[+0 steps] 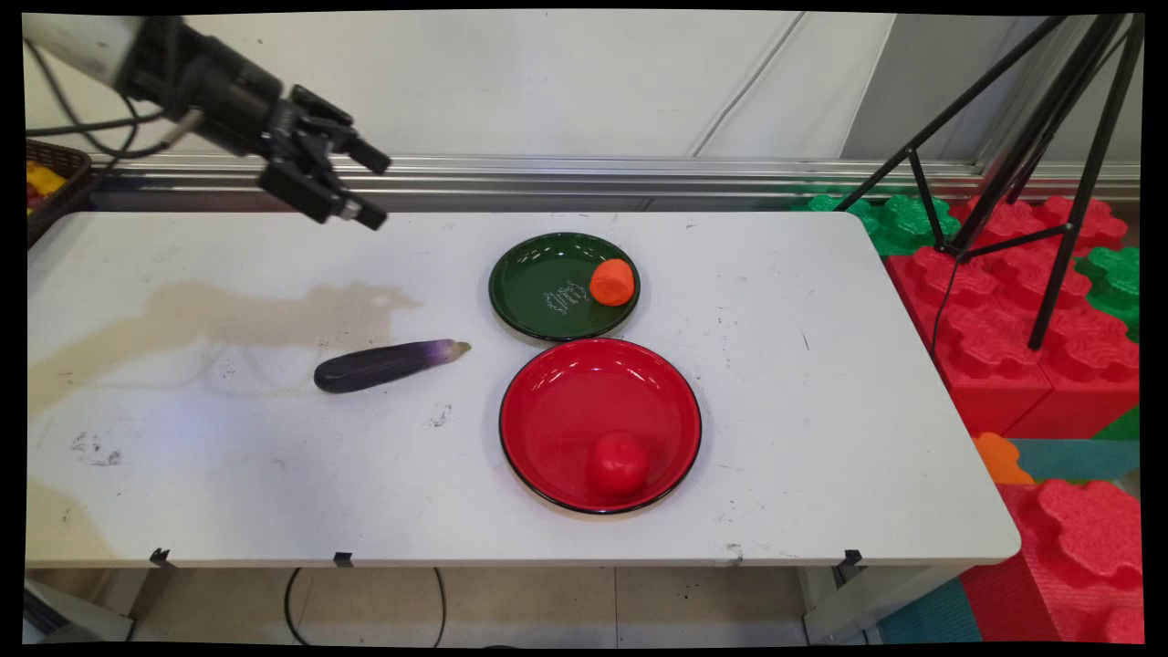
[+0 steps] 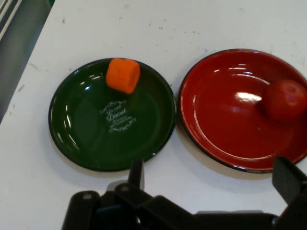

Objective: Pick up the mandarin from the green plate

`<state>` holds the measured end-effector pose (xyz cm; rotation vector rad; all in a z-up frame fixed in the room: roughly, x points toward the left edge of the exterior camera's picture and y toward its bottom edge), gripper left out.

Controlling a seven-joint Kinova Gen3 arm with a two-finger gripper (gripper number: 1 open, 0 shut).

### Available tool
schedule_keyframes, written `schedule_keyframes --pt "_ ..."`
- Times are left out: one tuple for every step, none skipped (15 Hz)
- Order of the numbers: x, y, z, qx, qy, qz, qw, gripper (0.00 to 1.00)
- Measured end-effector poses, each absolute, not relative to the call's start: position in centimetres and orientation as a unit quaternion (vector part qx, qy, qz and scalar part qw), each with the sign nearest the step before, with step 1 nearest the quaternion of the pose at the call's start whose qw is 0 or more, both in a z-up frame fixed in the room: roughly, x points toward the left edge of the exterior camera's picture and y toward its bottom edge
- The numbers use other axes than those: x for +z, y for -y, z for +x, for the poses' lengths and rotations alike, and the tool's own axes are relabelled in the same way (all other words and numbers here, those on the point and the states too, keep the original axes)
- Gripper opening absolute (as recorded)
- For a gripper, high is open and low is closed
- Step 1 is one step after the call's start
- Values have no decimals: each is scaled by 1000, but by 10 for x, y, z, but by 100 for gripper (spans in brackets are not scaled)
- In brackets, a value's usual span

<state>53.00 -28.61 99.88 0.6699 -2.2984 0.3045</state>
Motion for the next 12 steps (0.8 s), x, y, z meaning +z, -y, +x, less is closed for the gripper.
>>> schedule_keyframes --pt "995 295 525 119 892 254 354 100" --pt "992 300 522 120 894 250 353 100" --pt "988 310 517 122 896 244 351 100" --pt "983 321 510 123 898 238 348 100" --pt "978 332 503 123 901 232 345 100" --pt "973 342 497 123 903 228 343 100" --pt "967 353 490 123 905 224 341 100" --pt "961 364 482 122 907 220 338 100" --pt "955 373 476 122 909 216 335 100" --pt "948 384 468 121 911 212 332 100" --pt "942 393 461 120 913 210 328 100" --pt "936 401 455 119 915 208 325 100"
